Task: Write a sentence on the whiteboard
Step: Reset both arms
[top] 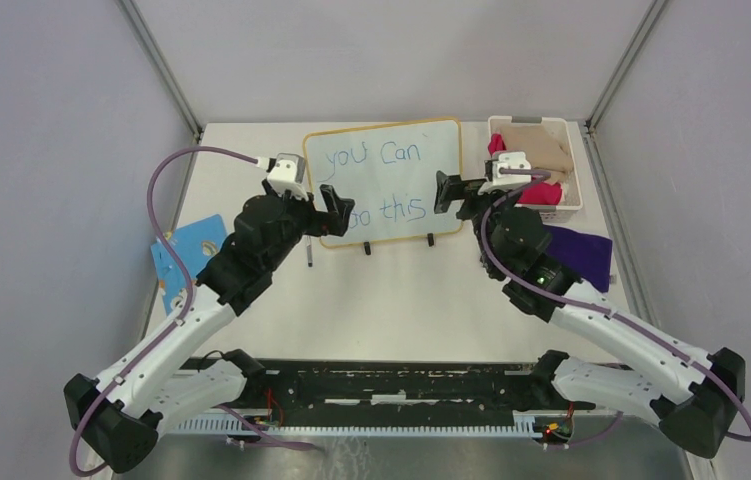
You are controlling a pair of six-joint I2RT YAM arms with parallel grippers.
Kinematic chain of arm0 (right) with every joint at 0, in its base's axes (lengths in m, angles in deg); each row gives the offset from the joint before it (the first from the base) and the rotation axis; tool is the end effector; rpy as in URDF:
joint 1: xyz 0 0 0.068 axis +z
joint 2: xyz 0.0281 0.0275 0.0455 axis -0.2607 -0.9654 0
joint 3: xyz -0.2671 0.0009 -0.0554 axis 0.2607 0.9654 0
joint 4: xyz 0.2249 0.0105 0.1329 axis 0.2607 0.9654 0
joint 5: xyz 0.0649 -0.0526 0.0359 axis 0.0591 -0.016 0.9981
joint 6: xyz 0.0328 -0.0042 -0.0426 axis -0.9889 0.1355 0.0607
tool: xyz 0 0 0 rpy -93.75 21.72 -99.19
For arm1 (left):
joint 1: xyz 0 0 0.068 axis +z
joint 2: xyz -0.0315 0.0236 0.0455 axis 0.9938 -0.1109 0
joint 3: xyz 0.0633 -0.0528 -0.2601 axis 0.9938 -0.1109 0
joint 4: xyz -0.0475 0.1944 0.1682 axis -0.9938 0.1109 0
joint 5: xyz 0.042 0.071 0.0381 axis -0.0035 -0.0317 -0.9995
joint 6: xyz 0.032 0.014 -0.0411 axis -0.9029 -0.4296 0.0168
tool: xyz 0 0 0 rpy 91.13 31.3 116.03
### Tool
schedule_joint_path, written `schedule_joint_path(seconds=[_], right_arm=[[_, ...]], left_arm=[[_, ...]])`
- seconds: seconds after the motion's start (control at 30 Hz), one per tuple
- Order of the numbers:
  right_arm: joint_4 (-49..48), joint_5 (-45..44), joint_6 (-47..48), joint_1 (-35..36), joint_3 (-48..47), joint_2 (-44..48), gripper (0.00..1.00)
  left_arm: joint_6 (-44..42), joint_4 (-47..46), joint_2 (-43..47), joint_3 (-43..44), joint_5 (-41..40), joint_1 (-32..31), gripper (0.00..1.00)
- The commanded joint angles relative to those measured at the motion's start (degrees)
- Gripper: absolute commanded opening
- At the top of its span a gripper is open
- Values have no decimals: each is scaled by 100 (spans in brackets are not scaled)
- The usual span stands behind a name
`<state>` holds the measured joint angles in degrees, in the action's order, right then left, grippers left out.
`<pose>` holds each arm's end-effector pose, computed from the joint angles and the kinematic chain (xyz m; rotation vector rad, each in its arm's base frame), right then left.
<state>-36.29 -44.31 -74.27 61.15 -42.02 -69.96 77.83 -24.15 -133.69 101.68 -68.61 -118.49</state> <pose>0.1773 0.1530 0.3626 -0.0056 1.5082 0.2445 0.1836 -0.1200 0.3507 0.1303 1.7599 -0.5118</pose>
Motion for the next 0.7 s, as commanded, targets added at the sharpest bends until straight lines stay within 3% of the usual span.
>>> schedule_joint_path(seconds=[0.0,0.17,0.4,0.67], right_arm=[[-613,-385,761,281,-616,361,98],[-1804,-510,1718,669,-771,884,98],[-1790,-367,1578,661,-1375,1475,98],[-1194,-385,1912,669,-1174,1619,98]], left_arm=[[-424,-11,20,790,-174,-23,100],[-428,283,-172,2263,-239,-22,100],[-721,288,-280,4042,-33,-22,100],[-612,278,278,4009,-360,-22,100]])
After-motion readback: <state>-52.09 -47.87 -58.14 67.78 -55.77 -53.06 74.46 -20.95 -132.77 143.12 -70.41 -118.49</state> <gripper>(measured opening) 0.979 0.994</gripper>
